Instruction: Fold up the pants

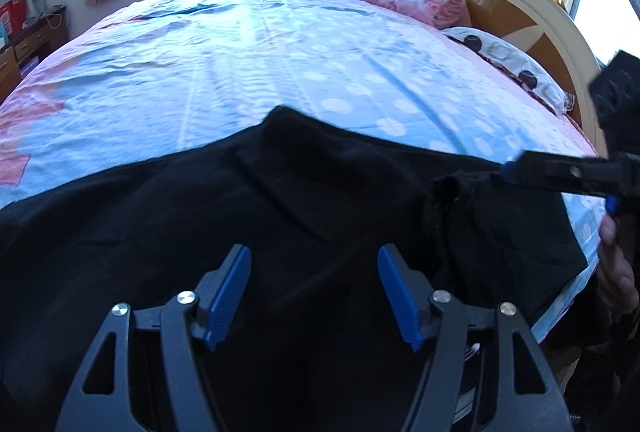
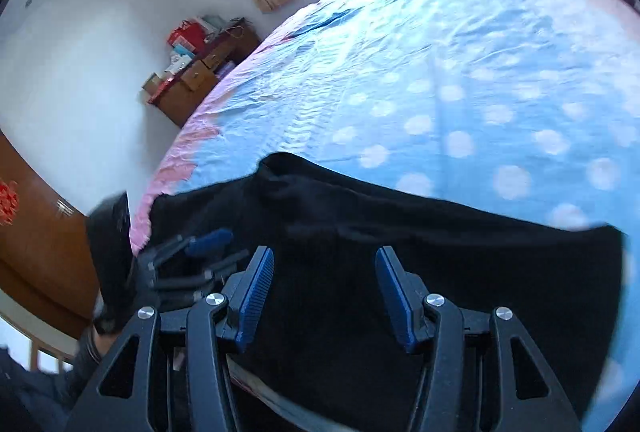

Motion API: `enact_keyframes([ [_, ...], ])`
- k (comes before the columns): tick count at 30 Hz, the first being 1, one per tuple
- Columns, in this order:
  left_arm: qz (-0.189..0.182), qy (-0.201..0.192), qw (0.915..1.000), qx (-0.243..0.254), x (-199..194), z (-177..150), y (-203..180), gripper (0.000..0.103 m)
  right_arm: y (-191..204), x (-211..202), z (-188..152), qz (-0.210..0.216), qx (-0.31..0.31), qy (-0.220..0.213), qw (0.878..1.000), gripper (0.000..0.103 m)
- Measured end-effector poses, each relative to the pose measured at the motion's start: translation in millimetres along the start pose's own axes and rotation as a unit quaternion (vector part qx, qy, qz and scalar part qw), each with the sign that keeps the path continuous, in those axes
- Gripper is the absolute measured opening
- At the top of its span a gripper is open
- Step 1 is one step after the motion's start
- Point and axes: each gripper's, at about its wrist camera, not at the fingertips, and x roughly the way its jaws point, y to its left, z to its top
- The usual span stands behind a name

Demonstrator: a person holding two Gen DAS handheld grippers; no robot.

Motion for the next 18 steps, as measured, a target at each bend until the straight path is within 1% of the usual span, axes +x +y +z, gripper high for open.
enact_keyframes([
  [3, -0.013, -0.003, 0.9998, -0.012, -4, -5, 9, 0.069, 6, 32, 4, 0.015, 0.011, 0.041, 0.999, 0.055],
  [5, -0.010, -0.006, 0.9998, -0.015, -7, -7, 13, 0.069, 12, 49, -1, 0.022, 0.010, 0.063, 0.998, 0.055],
  [7, -0.016, -0.009, 0.9996, -0.020, -8, -9, 17, 0.069, 14, 65, -8, 0.003, 0.003, 0.092, 0.996, 0.055],
  [9, -0.019, -0.009, 0.9994, -0.029, -8, -10, 20, 0.069, 12, 70, -6, 0.008, 0.002, 0.081, 0.997, 0.057],
  [12, -0.022, -0.013, 0.9991, -0.035, -9, -11, 20, 0.069, 12, 73, -4, 0.016, 0.011, 0.079, 0.997, 0.059],
  [15, -0.026, -0.019, 0.9987, -0.039, -15, -12, 22, 0.069, 20, 69, -4, 0.011, -0.002, 0.067, 0.998, 0.059],
  [18, -0.018, -0.025, 0.9986, -0.043, -22, -14, 25, 0.069, 26, 55, -5, 0.040, -0.010, 0.045, 0.998, 0.059],
])
